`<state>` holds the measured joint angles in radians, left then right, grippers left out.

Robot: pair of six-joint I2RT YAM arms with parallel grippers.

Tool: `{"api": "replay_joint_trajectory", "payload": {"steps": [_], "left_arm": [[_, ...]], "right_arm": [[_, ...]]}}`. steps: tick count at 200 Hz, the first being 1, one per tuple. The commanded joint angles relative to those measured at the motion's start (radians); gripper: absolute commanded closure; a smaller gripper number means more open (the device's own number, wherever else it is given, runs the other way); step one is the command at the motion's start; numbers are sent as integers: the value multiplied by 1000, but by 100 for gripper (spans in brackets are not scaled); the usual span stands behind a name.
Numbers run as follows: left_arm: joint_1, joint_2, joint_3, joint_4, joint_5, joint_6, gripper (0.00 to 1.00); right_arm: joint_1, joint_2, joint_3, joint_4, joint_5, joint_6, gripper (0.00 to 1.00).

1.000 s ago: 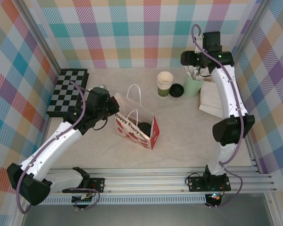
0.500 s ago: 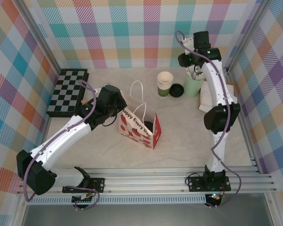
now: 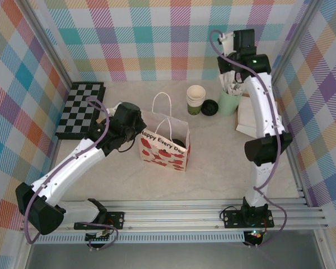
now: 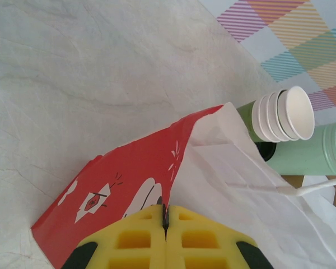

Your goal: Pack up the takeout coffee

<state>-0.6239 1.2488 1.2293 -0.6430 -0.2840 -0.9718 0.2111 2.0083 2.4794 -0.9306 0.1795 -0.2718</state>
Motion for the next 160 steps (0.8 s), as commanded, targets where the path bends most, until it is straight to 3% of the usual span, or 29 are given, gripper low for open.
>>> {"api": "replay_joint_trajectory", "payload": {"steps": [1,37,63,82,131,160], "left_arm": [[19,-4,51,-95,68,56,94],[50,-18,95,-160,116,146,79],[94,-46,115,-187,158,219,47],[132,-49,146,-220,201,277,33],[257,-44,205,-195,398,401,1],[308,-26,226,-155,455,412,0]], "right_arm": [[13,-126,-44,41,75,81,100],[31,-289,-165,61,65,273,100],[48,-476,-377,174,11,407,100],[50,-610,-510,232,-35,484,100],[63,-850,-698,290,-421,719,100],[116,-940,-843,417,-484,851,100]]}}
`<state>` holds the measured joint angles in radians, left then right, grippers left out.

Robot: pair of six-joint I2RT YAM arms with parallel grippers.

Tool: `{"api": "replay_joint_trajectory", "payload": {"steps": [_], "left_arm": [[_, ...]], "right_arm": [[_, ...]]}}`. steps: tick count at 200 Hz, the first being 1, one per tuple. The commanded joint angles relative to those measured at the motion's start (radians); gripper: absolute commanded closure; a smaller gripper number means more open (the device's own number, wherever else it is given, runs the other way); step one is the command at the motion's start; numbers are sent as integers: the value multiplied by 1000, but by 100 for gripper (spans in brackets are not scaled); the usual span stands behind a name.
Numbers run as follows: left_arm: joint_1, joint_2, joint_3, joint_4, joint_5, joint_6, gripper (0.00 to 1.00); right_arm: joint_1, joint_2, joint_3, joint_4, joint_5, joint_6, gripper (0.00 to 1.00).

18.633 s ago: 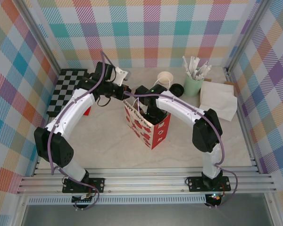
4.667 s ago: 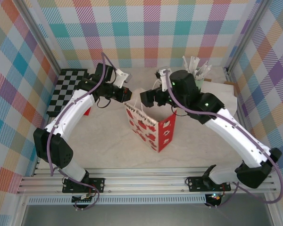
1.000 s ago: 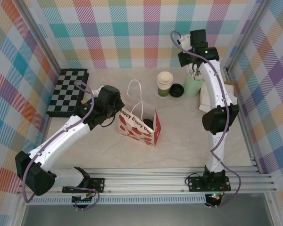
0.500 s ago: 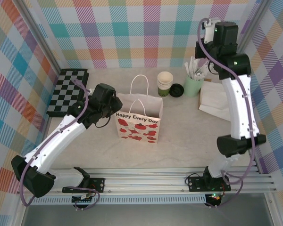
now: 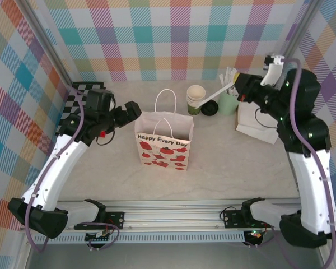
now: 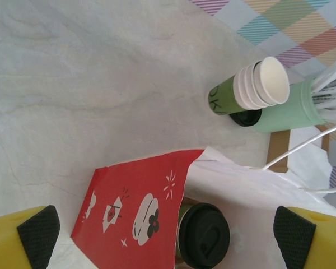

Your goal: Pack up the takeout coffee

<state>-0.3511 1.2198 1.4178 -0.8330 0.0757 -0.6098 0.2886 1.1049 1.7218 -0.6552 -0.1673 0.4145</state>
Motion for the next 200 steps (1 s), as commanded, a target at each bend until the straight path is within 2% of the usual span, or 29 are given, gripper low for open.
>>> {"api": "replay_joint_trajectory", "payload": {"steps": [1,26,56,89,120,146,183,200], "left_arm": [[37,5,38,36,96,51,0],[46,-1,20,88,102,21,0],[46,-2,-13,130,125,-10,0],[46,1,-33,140,145,-22,0],[46,1,-56,159,166,-45,0],[46,-9,-72,163,161,-51,0],[46,-13,-75,153,142,-51,0],[46,-13,-79,149,140,-52,0]], "right_arm": [[41,-38,-90,144,-136,166,100],[151,-42,-184,195,-54,152,100],[257,-4,-247,283,-23,120,100],[394,48,-323,383,155,53,100],[445,132,-390,523,125,87,100],[504,201,-409,586,136,32,100],[525,271,-466,689,99,-5,96],[533,290,-474,705,86,-26,91]]}}
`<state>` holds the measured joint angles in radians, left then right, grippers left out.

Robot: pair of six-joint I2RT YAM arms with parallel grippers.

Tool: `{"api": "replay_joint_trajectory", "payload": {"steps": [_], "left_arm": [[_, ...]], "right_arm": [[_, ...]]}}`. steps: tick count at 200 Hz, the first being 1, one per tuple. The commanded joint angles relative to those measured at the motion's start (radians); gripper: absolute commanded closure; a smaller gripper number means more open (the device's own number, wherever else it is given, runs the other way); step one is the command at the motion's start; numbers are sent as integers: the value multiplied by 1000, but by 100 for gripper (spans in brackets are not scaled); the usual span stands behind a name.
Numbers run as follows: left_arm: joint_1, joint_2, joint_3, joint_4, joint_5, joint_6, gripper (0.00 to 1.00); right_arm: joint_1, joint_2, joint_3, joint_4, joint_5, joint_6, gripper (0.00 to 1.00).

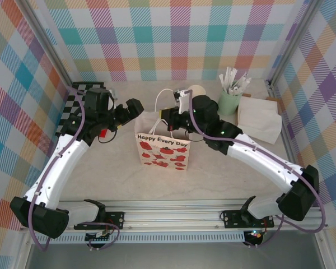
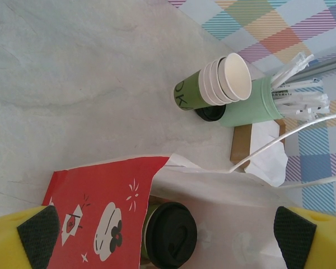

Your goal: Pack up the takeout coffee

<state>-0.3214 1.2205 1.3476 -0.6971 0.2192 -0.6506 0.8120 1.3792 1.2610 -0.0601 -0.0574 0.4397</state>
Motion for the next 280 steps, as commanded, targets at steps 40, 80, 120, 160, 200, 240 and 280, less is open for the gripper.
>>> {"api": "replay_joint_trajectory", "payload": {"steps": [40,80,120,160,200,240,280], "left_arm": [[16,-10,-9,6,-11,-4,0],[15,-10,-10,5,-29,6,0],[16,-17,-50,52,18,73,0],[12,-2,-64,41,109,202,0],[7,-41,-111,68,69,239,0],[6,-133,-171,74,-135,214,0],[7,-180,-218,76,-222,177,0]], "right_arm": [[8,4,25,-13,11,-84,57],[-5,-57,88,-209,-3,-146,31],[-170,-122,193,-558,31,-124,11],[-551,-196,114,-756,34,112,0],[-877,-208,-94,-672,-177,417,0],[-1043,-146,-332,-451,-251,667,0],[-1043,-83,-531,-26,-187,856,0]]}}
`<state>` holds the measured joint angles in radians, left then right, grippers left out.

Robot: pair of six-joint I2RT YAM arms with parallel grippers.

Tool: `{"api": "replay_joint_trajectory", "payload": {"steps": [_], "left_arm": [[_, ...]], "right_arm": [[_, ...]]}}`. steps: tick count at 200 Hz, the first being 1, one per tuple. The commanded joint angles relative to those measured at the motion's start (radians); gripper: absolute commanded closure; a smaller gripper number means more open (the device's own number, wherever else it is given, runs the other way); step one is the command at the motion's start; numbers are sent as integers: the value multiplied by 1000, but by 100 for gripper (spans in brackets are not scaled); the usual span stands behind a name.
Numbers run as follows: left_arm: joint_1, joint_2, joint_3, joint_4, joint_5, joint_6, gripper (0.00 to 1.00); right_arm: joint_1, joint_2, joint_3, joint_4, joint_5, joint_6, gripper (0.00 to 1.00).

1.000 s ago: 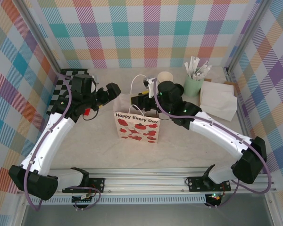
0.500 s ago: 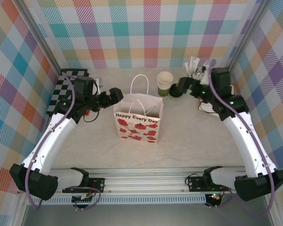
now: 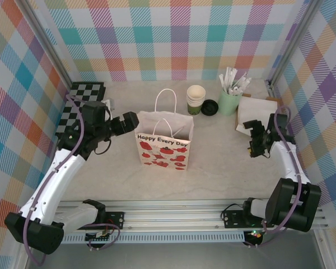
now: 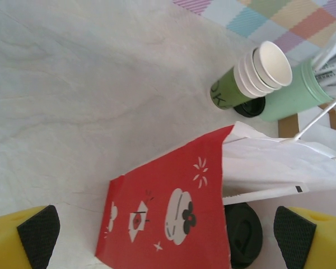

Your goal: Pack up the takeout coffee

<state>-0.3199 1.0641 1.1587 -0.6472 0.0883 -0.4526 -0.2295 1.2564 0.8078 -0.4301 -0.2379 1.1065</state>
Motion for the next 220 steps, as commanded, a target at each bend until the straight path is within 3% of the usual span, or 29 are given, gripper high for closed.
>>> {"api": "replay_joint_trajectory", "payload": {"steps": [1,61,94,143,170,220], "left_arm": [[5,-24,-29,25,-92,-21,0],[5,-38,-36,2,-132,-40,0],[5,-38,-37,-7,-138,-50,0],[5,-33,-35,0,-141,-59,0],[5,-36,-28,-9,-142,-59,0],[4,-44,-37,-11,-145,-56,0]], "right_arm": [[-1,45,-80,356,-6,192,0],[1,300,-106,701,40,261,0],[4,374,-90,795,49,228,0],[5,410,-133,900,84,248,17],[8,442,-128,931,58,295,34],[16,378,-168,883,120,290,42]]}}
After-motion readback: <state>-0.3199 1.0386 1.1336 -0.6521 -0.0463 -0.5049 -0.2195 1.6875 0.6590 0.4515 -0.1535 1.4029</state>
